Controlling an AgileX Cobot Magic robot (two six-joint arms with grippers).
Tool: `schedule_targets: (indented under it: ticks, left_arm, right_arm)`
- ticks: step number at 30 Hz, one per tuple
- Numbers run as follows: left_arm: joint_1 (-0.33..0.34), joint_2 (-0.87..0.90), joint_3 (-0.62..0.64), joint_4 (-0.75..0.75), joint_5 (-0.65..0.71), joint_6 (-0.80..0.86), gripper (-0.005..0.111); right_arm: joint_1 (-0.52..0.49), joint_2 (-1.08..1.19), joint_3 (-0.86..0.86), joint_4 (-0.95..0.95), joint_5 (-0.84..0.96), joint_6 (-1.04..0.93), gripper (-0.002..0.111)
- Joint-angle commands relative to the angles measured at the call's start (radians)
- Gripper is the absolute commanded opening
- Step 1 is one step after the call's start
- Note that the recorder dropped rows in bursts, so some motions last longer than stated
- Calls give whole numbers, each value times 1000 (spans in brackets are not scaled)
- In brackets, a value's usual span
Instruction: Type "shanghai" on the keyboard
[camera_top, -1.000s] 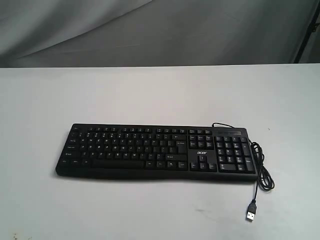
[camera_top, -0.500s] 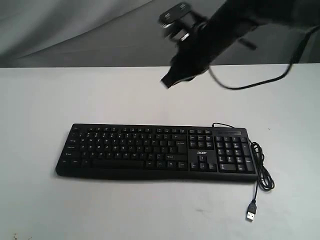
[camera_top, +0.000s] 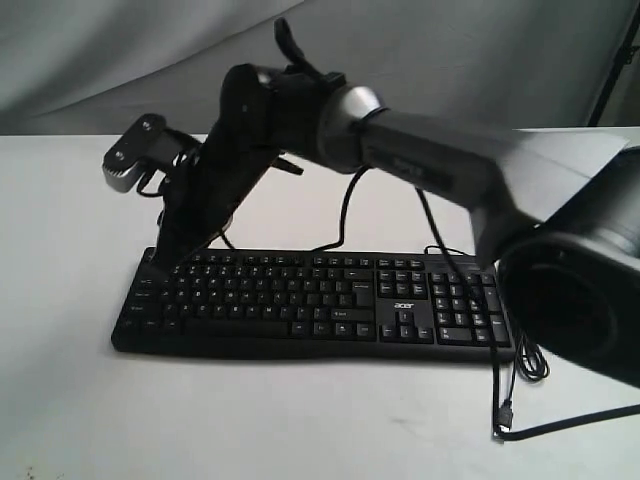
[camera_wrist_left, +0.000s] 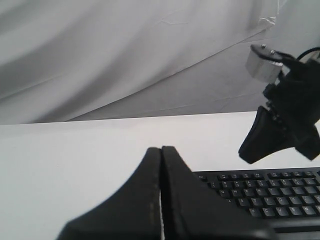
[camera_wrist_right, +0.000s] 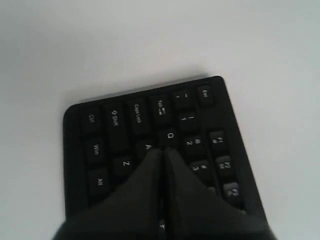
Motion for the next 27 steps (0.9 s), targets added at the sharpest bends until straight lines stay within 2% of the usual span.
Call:
schedule_targets:
  ticks: [1, 27]
  left_arm:
    - [-6, -2, 2, 0, -6, -3, 0]
    - [-6, -2, 2, 0, -6, -3, 0]
  right_arm:
    - [22, 39, -28, 1, 7, -12, 0]
    - [27, 103, -30, -3, -20, -18, 0]
